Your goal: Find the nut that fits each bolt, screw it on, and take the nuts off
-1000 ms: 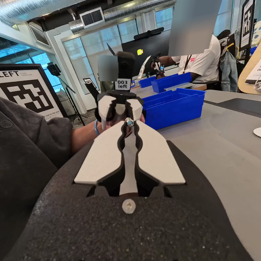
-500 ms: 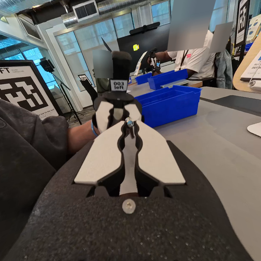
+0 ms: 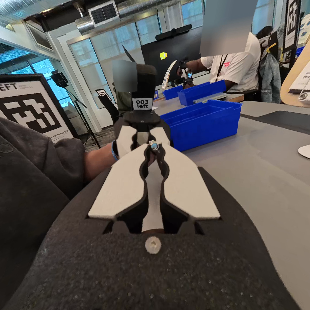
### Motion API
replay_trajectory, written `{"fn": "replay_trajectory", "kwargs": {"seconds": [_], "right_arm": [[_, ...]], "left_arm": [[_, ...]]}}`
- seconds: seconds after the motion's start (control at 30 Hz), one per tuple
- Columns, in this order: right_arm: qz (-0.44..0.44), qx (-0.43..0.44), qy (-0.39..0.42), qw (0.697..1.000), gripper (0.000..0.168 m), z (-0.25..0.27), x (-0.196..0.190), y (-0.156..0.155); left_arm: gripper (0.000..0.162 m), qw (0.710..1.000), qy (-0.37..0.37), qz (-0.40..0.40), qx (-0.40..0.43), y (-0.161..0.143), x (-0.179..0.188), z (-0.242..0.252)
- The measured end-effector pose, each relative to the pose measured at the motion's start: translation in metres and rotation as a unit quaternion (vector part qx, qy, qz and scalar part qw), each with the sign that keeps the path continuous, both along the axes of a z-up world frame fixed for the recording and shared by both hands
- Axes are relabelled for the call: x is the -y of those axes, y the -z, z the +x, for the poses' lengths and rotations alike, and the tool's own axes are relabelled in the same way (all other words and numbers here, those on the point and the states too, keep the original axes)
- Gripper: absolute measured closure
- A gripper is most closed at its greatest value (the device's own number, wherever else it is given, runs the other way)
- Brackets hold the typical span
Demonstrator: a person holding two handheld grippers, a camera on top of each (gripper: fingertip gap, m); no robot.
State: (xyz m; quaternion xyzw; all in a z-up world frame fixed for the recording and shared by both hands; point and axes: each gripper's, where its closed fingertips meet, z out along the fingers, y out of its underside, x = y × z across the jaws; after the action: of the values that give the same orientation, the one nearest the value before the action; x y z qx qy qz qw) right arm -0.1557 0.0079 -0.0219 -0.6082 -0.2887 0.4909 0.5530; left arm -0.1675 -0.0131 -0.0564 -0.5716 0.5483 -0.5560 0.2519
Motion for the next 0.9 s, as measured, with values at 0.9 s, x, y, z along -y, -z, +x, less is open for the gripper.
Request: {"fn": "replay_trajectory", "kwargs": {"seconds": [0.9], "right_arm": [[-0.007, 0.01, -0.01, 1.0, 0.158, -0.002, 0.003, 0.003]], "left_arm": [[0.119, 1.0, 0.009, 0.016, -0.024, 0.013, 0.006, 0.005]]}}
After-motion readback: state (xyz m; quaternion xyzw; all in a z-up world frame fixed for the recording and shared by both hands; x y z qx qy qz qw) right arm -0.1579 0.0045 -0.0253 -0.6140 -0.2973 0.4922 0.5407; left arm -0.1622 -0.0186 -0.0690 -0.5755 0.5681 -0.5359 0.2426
